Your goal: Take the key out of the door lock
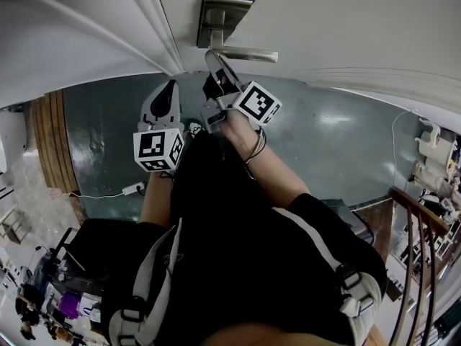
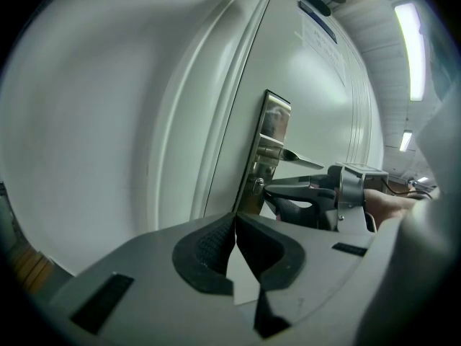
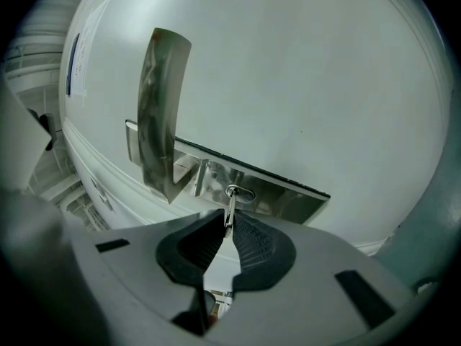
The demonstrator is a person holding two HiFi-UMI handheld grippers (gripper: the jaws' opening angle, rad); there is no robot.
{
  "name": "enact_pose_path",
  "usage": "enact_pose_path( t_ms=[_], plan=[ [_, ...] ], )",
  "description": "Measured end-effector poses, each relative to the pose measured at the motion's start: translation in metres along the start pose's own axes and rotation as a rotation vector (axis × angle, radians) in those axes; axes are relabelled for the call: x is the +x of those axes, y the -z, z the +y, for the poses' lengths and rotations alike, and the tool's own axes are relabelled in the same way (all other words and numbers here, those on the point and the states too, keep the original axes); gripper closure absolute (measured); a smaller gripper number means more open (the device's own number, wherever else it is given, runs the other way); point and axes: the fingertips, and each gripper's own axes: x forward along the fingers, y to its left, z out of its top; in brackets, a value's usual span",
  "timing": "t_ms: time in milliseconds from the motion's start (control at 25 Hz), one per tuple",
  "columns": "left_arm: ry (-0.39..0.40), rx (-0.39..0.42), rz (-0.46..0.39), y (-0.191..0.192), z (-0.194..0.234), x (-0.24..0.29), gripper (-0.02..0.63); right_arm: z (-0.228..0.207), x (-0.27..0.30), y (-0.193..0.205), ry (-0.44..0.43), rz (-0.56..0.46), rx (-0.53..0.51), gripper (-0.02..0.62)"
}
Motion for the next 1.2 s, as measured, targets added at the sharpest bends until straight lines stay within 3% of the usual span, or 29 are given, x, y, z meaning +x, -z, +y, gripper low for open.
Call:
enact_pose_path(
  t_ms=[1200],
  plan=[
    [-0.001, -0.005, -0.004, -0.0003, 0.0018, -0.0005, 0.581, -0.0062, -0.0043, -0.0018, 0.029, -0.026, 0.068, 0.563]
  ],
)
